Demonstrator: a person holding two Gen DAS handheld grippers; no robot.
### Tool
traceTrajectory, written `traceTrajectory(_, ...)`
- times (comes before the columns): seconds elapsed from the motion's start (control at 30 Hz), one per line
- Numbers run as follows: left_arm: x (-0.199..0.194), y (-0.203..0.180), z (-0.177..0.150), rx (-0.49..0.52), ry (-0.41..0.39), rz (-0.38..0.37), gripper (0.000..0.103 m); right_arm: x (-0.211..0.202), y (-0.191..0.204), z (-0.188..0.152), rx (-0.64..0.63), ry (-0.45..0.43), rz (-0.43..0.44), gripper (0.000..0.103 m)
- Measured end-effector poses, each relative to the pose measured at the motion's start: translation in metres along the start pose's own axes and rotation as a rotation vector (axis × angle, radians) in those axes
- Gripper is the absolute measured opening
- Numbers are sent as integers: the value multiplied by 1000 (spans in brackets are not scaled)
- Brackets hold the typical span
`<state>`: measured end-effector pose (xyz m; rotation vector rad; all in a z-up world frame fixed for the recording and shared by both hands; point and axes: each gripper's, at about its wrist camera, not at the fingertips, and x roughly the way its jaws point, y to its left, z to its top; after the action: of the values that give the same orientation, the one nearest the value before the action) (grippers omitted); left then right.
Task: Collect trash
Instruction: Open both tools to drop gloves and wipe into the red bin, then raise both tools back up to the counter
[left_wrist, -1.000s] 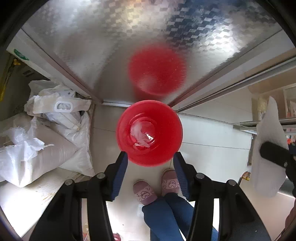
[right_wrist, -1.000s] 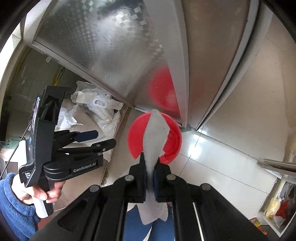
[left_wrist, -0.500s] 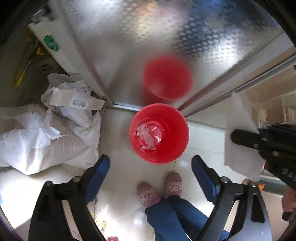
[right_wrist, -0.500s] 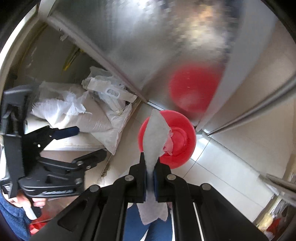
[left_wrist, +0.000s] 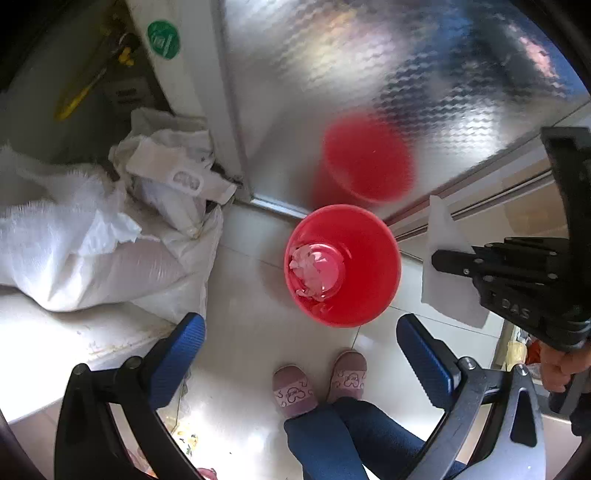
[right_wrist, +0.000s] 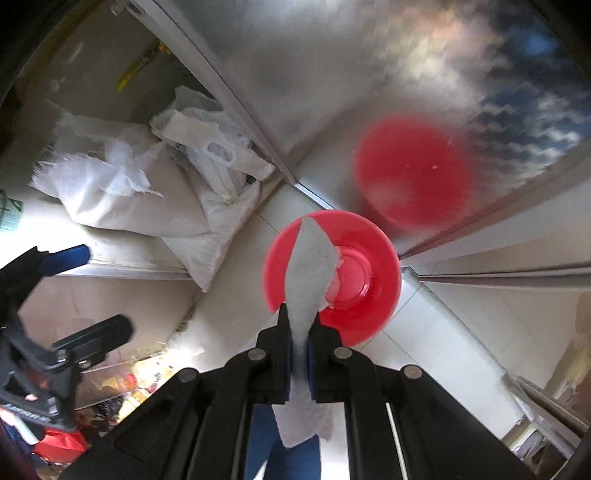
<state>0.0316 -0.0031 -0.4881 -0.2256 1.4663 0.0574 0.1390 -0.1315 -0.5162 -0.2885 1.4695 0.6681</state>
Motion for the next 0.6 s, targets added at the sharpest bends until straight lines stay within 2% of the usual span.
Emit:
traceTrajectory(0.1, 5, 6, -3, -15, 12, 3, 103, 14, 2, 2, -31, 27, -36, 11)
traceTrajectory(0.13, 6, 7, -5, -16, 16, 11, 103, 17, 2, 2, -34, 31, -50, 22)
traceTrajectory(0.17, 8, 7, -6, -15, 22, 21, 103, 18, 1, 2, -32, 35, -65, 38)
traceTrajectory(0.23, 11, 5, -9, -10, 33, 35, 103, 19, -1, 3, -23, 29, -72, 58)
traceTrajectory(0.3, 11, 3, -13, 2, 36, 32, 103, 16, -3, 2, -18, 16, -77, 60)
traceTrajectory(0.47, 8, 2, -18, -6, 39, 18, 103, 8, -9, -2, 4, 9, -100, 74)
traceTrajectory(0.6, -9, -2, -19, 4, 19, 9, 103, -5, -7, -7, 23, -2, -108, 76)
